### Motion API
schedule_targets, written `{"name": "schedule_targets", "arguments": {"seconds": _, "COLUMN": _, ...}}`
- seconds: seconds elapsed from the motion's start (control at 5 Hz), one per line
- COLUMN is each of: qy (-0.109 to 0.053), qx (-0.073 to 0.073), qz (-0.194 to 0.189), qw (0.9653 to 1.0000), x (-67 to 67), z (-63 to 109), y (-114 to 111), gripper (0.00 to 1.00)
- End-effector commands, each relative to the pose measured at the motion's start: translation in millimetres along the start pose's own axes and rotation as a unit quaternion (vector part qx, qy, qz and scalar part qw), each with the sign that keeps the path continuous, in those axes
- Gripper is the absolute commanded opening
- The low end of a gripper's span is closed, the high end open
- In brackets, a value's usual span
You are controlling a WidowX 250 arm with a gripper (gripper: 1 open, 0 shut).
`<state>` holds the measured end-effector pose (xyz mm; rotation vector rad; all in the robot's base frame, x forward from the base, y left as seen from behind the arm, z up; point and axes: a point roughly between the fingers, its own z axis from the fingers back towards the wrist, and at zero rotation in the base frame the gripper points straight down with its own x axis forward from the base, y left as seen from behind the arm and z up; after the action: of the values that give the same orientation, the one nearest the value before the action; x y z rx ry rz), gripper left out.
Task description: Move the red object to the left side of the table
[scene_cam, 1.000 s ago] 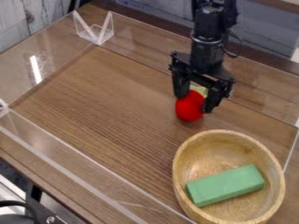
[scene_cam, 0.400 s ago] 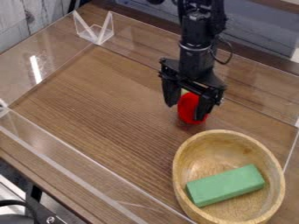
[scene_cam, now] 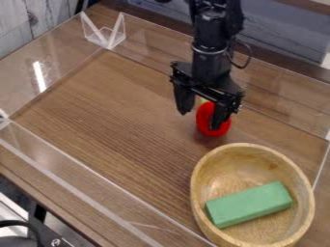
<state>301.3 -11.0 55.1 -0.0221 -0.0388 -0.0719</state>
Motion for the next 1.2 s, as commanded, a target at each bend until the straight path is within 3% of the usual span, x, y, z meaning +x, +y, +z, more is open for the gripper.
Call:
{"name": "schedule_targets", "arguments": {"seconds": 0.0, "qy": -0.034, "qx": 0.005, "qz": -0.006, "qw": 0.9994, "x": 4.2, "z": 19.2, "y": 5, "gripper": 1.00}}
{"name": "schedule_targets", "arguments": {"seconds": 0.6, "qy": -0.041, "qx": 0.010, "qz": 0.020, "qw": 0.9989, "x": 21.4, "z": 20.3, "y": 4, "gripper": 1.00}}
{"name": "schedule_targets", "arguments": {"seconds": 0.8, "qy": -0.038, "qx": 0.010, "qz": 0.009, "qw": 0.9992, "x": 15.7, "z": 15.3, "y": 8, "gripper": 0.00}}
{"name": "schedule_targets", "arguments": {"seconds": 1.0, "qy": -0.039, "qx": 0.010, "qz": 0.025, "qw": 0.9989, "x": 13.8, "z": 18.8, "y": 10, "gripper": 0.00}}
